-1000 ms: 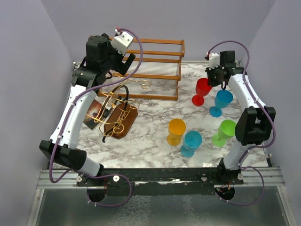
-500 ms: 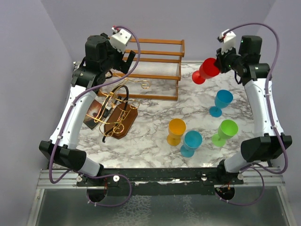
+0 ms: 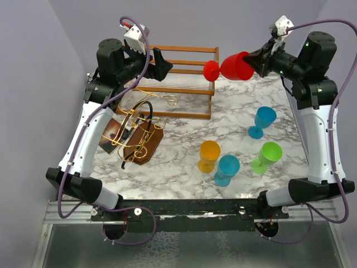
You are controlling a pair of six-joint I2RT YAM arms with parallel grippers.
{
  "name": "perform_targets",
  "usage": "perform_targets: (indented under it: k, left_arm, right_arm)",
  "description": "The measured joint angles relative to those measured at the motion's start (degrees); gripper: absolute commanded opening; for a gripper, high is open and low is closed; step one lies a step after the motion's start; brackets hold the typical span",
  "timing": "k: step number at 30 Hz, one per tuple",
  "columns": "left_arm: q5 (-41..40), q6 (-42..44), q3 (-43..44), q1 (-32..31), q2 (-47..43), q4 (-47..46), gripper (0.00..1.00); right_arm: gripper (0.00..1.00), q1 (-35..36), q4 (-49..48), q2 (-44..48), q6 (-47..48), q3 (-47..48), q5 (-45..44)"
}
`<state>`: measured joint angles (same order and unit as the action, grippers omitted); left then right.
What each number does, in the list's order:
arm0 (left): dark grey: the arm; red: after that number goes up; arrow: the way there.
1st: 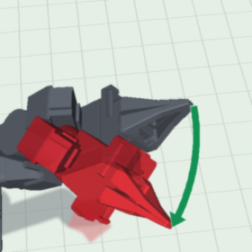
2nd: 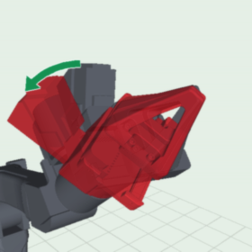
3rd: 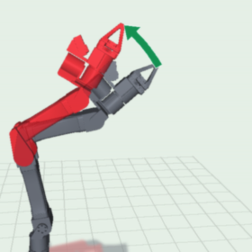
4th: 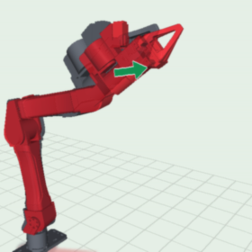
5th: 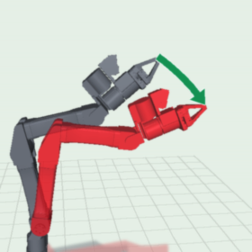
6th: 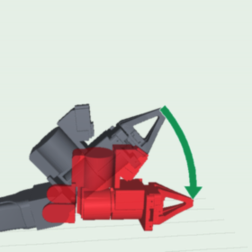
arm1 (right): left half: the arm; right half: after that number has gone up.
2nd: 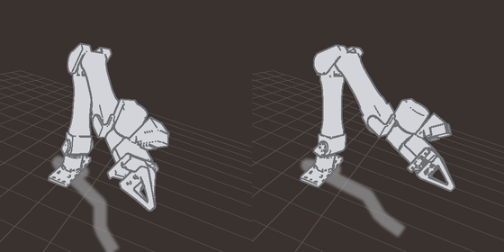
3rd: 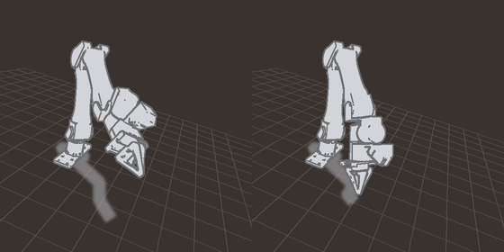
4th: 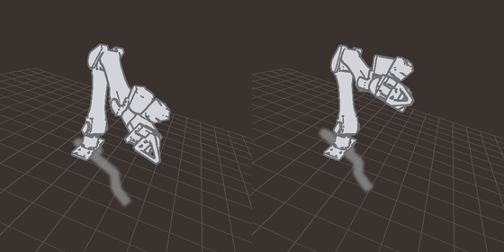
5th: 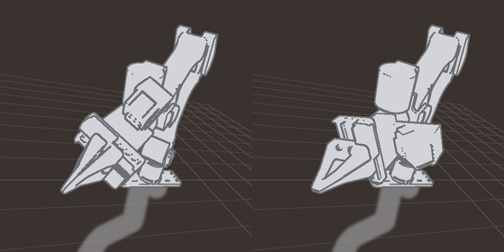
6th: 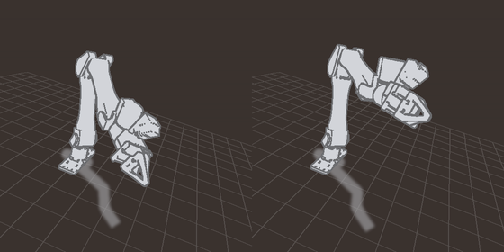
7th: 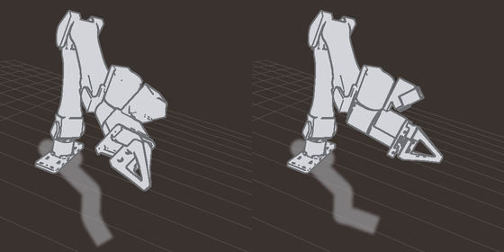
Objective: Place the wine glass upside down on the wine glass rack
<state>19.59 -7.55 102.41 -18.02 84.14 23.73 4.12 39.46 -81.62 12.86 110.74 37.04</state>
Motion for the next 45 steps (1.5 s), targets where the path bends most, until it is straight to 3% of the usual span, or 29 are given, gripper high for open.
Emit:
perform_targets:
  k: [10, 17, 31, 40, 45]
  left_arm:
    - [12.96, -21.94, -2.75, 0.02, 3.65, -10.78, 0.81]
    - [16.81, -30.82, -6.58, 0.02, 5.31, -14.23, 0.67]
    - [20.09, -36.94, -7.65, -0.24, 6.99, -17.55, 0.03]
    - [20.17, -33.86, -8.15, 0.44, 6.86, -18.18, 0.0]
    - [19.23, -26.99, -5.68, 4.55, 5.55, -12.83, 0.0]
  right_arm:
    - [0.01, 6.95, -10.27, -2.08, -7.56, -1.4, 5.55]
    - [0.01, 8.57, -12.31, -4.46, -9.68, -1.38, 5.95]
    - [0.01, 9.81, -13.11, -4.96, -10.21, -1.4, 5.88]
    - [0.6, 9.97, -13.16, -4.92, -8.66, -1.86, 5.84]
    - [0.8, 9.97, -11.74, -3.28, -5.2, -3.54, 3.19]
